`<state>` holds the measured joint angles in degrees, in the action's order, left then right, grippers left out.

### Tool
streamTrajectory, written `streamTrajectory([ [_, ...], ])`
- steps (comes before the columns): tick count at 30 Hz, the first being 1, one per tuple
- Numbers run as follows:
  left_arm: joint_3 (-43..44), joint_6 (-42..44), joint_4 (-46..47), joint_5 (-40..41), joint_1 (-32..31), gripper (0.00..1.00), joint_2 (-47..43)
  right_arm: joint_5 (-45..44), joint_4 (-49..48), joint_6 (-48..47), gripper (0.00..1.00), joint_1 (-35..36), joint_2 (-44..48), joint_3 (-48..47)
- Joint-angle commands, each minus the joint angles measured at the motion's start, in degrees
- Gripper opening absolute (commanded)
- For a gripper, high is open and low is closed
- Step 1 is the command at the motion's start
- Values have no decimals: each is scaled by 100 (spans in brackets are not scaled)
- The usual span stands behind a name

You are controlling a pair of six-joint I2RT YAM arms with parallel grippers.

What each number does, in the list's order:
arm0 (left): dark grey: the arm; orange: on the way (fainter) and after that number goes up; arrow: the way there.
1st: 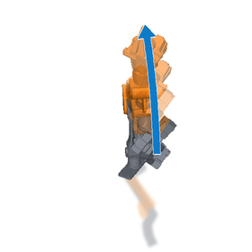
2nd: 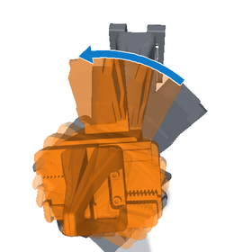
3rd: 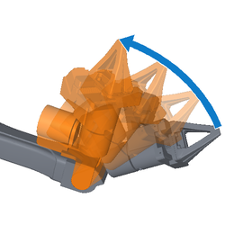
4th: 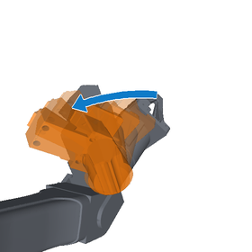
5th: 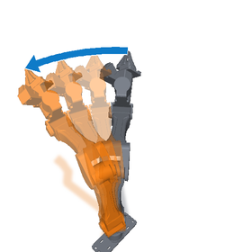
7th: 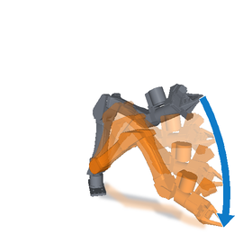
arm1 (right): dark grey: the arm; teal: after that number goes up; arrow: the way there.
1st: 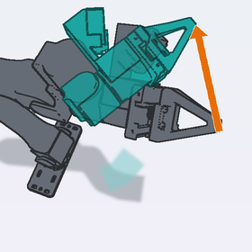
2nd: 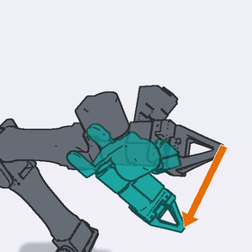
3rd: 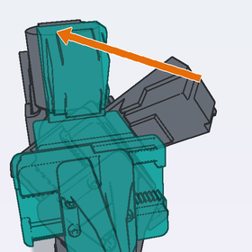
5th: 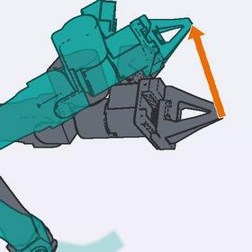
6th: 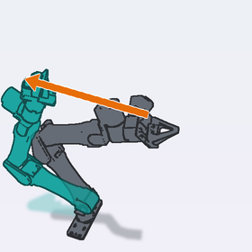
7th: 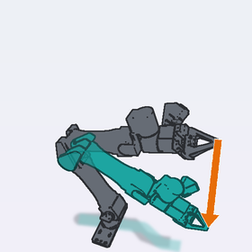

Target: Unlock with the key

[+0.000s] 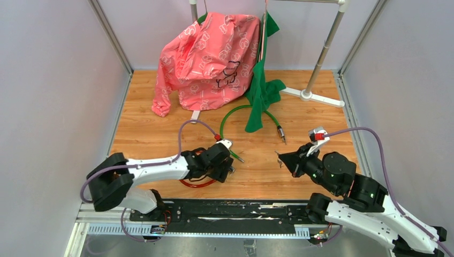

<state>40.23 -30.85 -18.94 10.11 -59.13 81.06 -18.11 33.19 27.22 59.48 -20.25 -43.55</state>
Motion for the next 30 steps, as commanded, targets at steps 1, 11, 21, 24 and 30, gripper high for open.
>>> streamTrajectory([
  [1,-428,334,601,292,-39,70,-828,38,161,175,0,-62,-69,-141],
  [11,-1368,542,946,982,-44,100,-3039,156,46,354,0,-60,-472,-186],
  [21,-926,190,220,2344,-44,100,-4133,176,-179,241,0,-60,-828,-295],
  [24,-741,493,177,2412,-43,100,-4275,178,-190,222,0,-60,-823,-306],
  [30,216,684,-763,2913,-35,100,-3206,161,-249,237,0,-60,-728,-207],
])
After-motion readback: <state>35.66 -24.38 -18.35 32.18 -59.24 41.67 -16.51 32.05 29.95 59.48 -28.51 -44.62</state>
